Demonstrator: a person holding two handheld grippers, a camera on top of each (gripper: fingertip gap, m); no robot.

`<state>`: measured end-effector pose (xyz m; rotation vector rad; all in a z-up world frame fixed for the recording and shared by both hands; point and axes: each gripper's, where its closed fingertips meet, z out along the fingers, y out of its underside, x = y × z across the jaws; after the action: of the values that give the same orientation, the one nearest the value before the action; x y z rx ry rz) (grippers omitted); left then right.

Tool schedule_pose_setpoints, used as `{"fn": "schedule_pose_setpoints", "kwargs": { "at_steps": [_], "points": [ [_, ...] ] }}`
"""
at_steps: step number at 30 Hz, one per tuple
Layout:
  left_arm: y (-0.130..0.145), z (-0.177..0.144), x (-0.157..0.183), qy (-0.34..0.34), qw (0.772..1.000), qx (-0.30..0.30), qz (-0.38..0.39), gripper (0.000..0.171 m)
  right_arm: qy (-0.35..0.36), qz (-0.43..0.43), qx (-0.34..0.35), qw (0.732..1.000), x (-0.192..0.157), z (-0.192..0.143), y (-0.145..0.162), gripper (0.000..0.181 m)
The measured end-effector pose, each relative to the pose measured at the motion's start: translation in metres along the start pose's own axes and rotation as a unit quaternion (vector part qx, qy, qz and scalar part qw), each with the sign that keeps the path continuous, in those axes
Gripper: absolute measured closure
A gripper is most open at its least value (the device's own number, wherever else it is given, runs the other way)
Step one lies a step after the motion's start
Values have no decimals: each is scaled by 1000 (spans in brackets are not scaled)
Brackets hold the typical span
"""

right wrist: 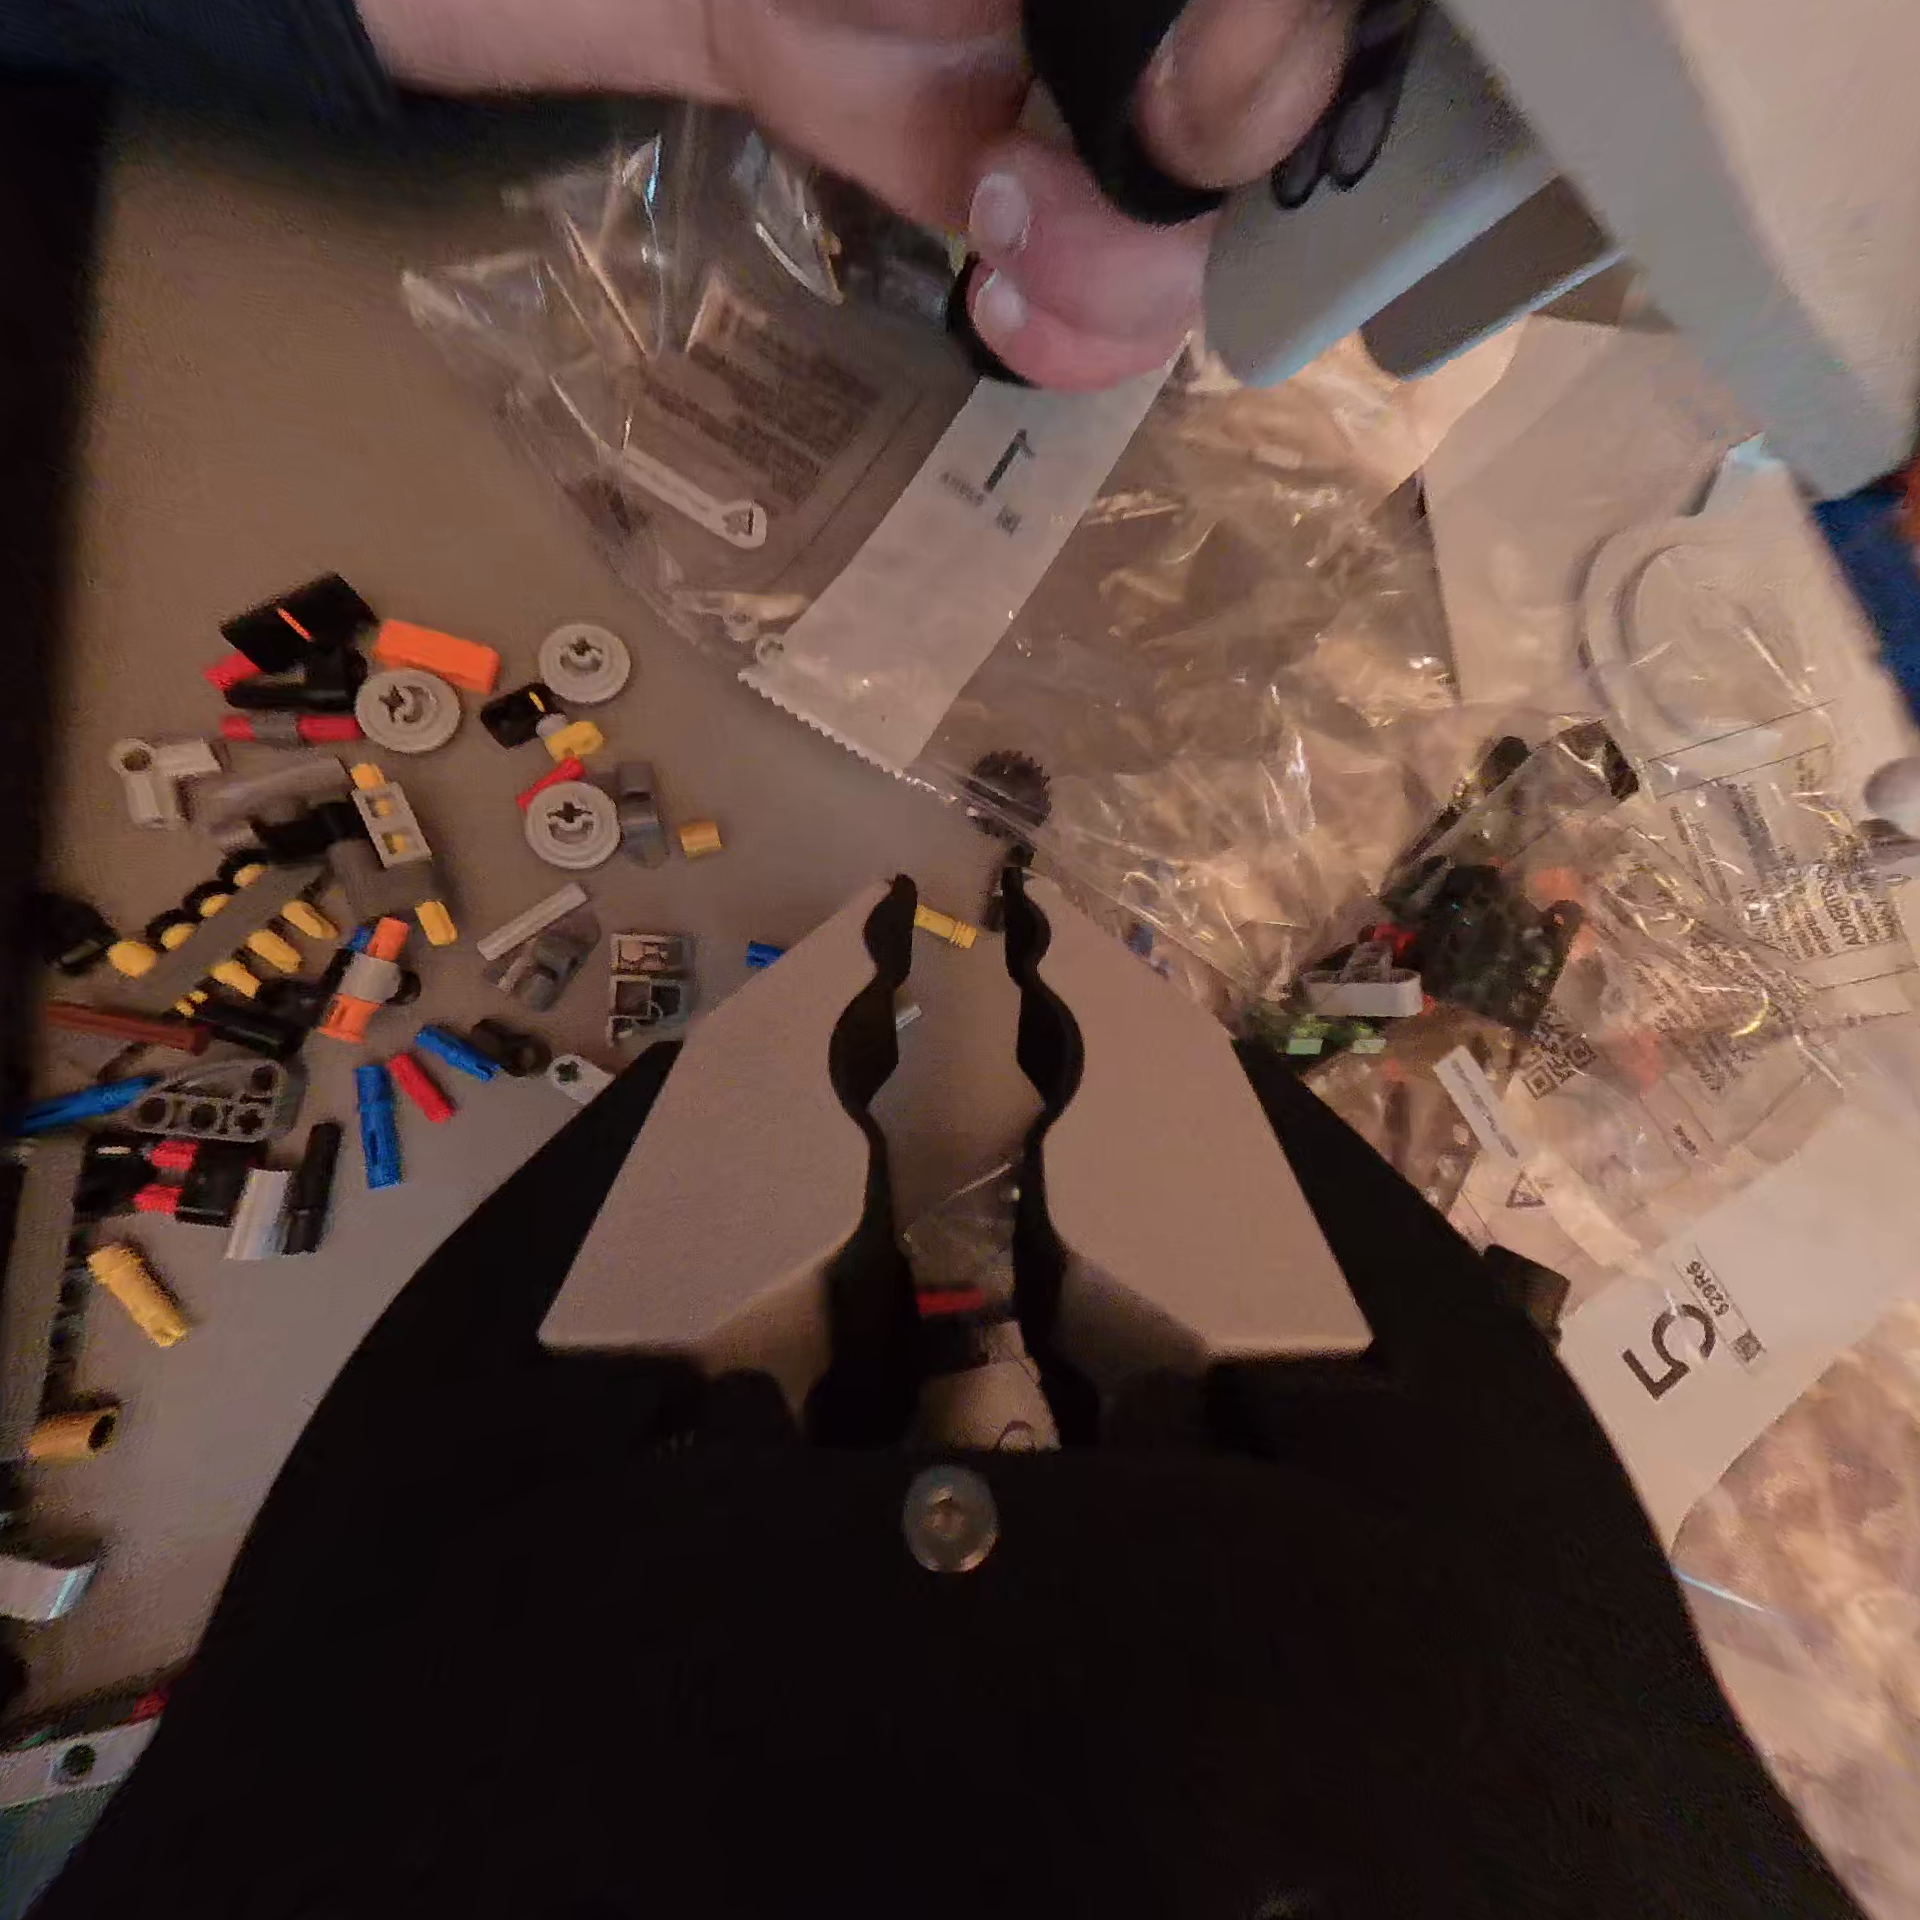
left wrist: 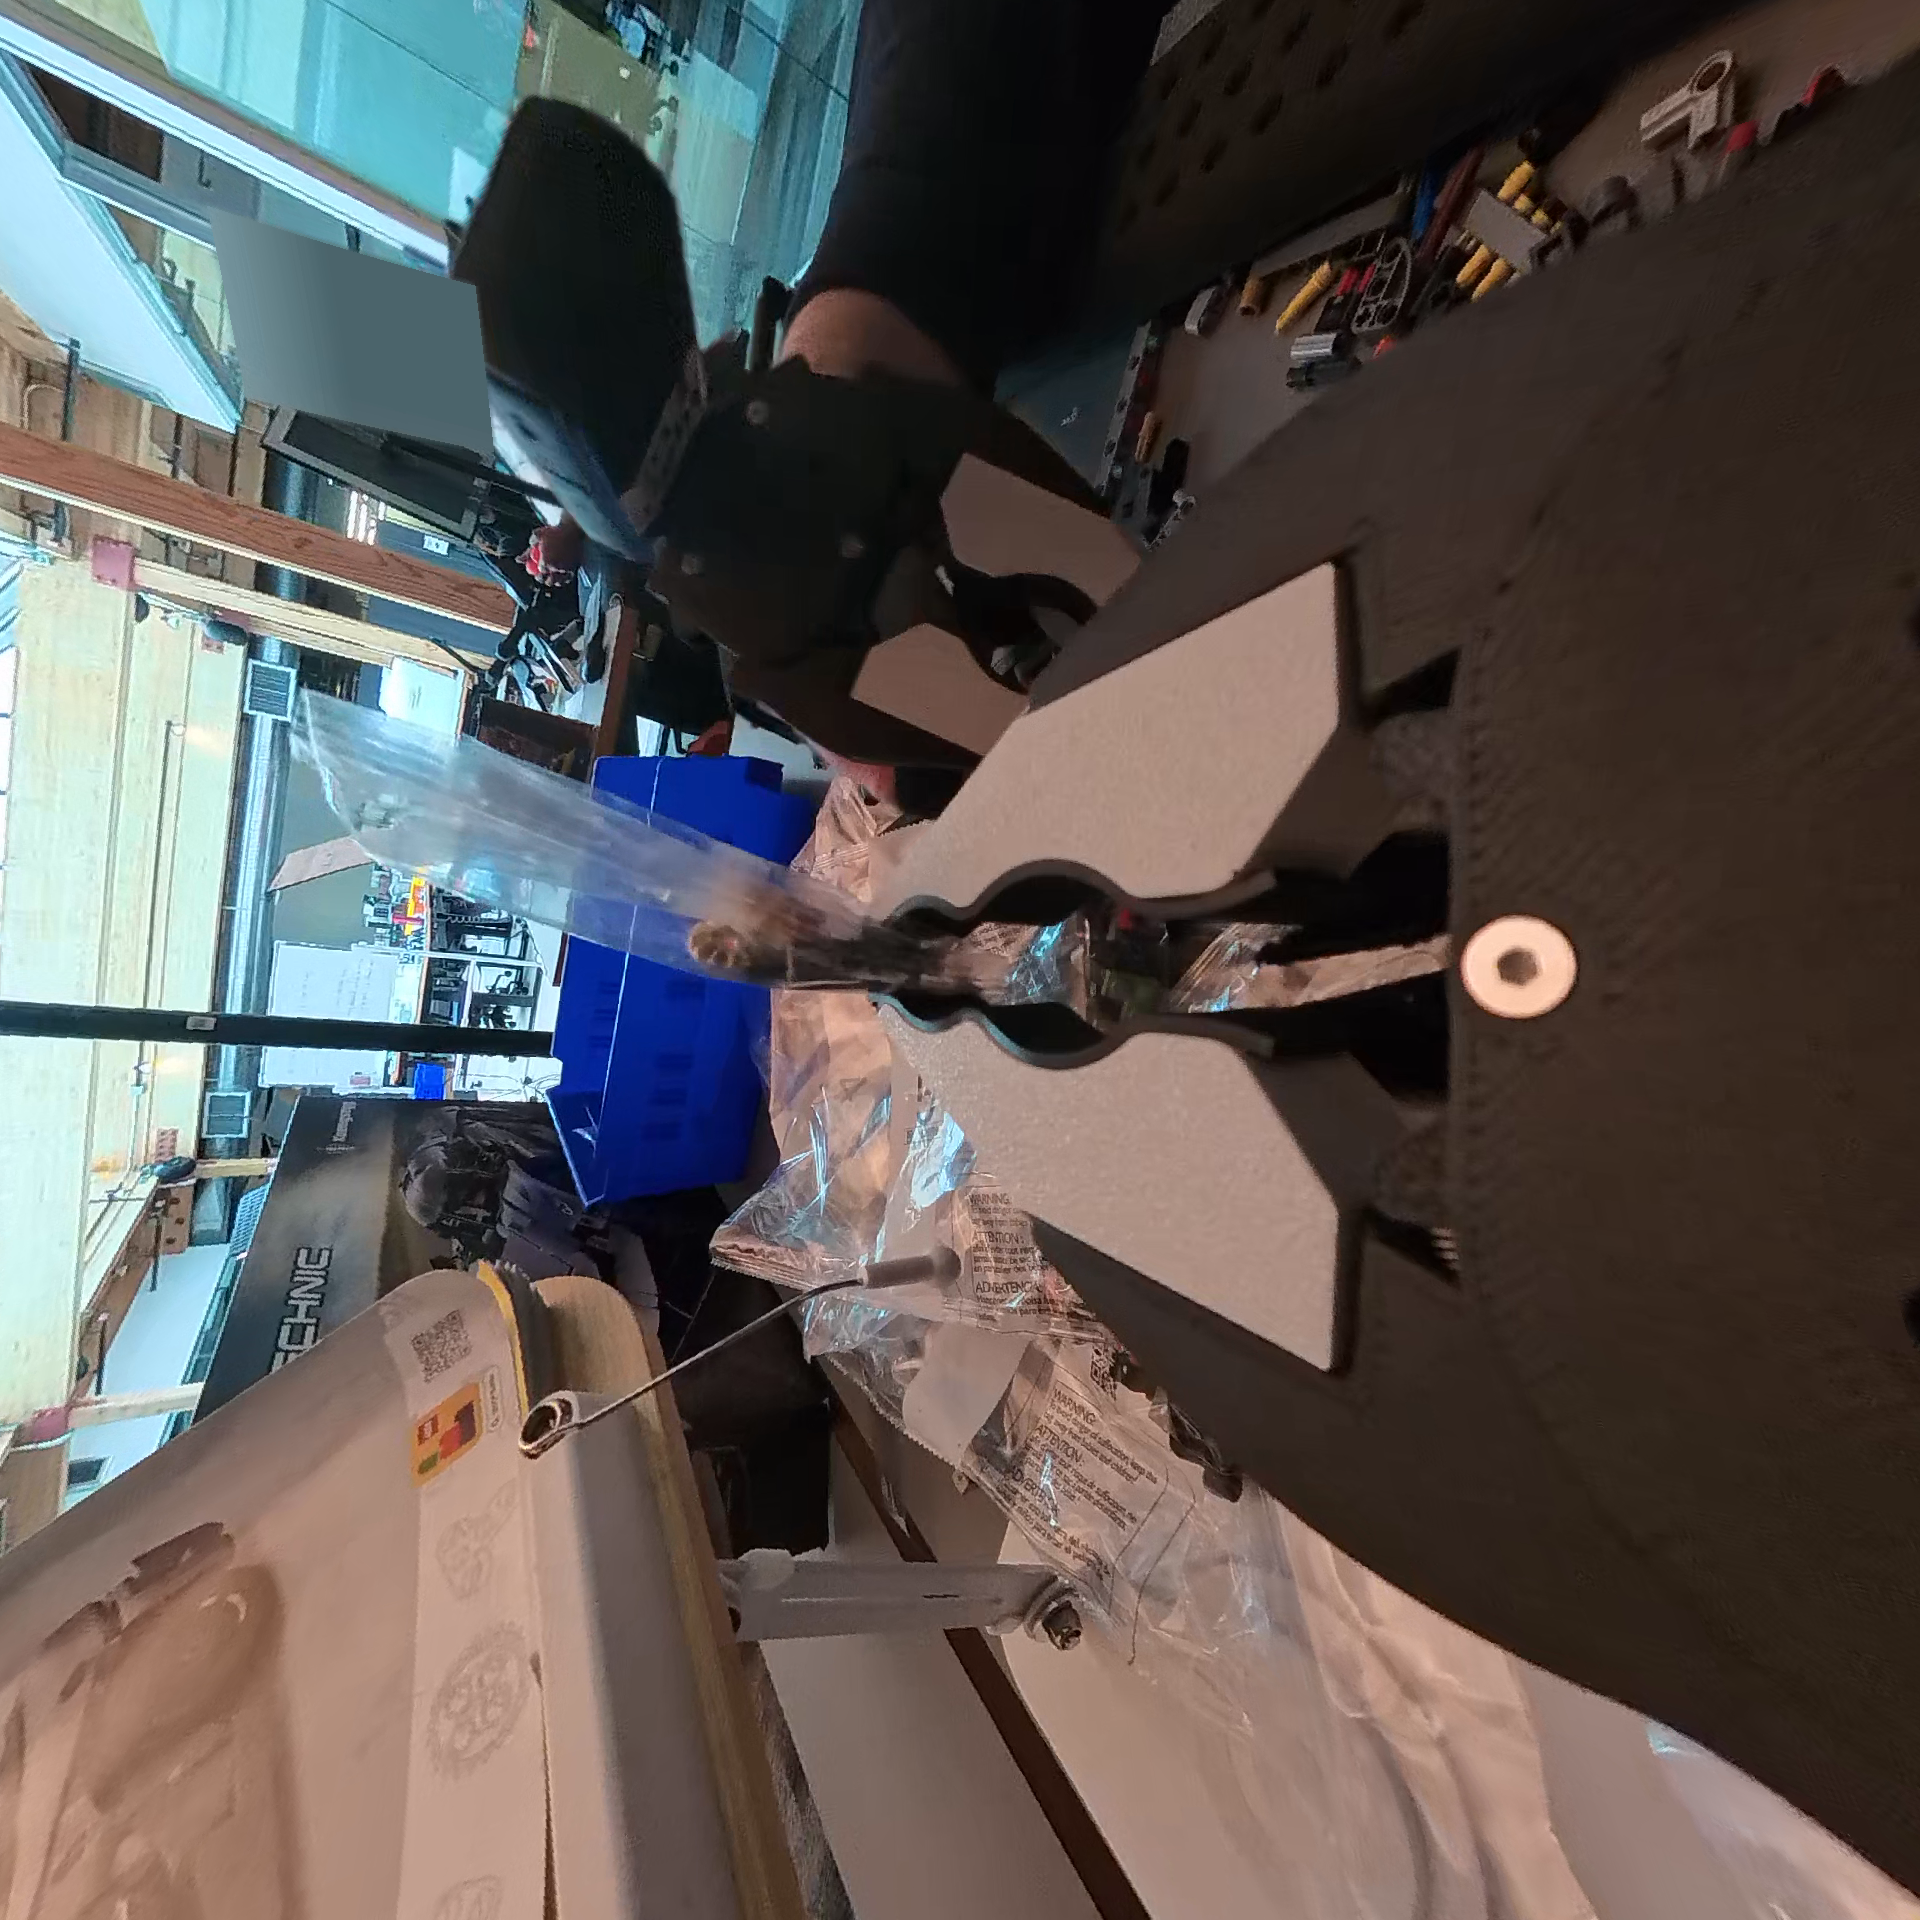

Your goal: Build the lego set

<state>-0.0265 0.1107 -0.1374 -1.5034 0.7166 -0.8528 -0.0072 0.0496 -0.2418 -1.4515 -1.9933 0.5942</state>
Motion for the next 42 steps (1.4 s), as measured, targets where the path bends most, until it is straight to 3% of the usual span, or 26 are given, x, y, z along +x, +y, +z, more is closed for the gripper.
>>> {"fn": "schedule_pose_setpoints", "kwargs": {
  "at_steps": [14,25,32,38,42],
  "points": [
    [6,3,1,1,1000,-14,2,166,-12,-29,-70,997,-7,24,23,172],
    [7,3,1,2,1000,-17,3,166,-15,-29,-62,998,-7,23,21,180],
    [8,4,2,4,1000,-21,5,166,65,9,74,995,27,-29,-23,181],
    [19,9,6,14,999,-44,10,166,157,44,218,962,60,-96,-54,181],
    [25,13,10,23,998,-58,13,166,186,45,271,943,65,-119,-65,181]
  ]
}}
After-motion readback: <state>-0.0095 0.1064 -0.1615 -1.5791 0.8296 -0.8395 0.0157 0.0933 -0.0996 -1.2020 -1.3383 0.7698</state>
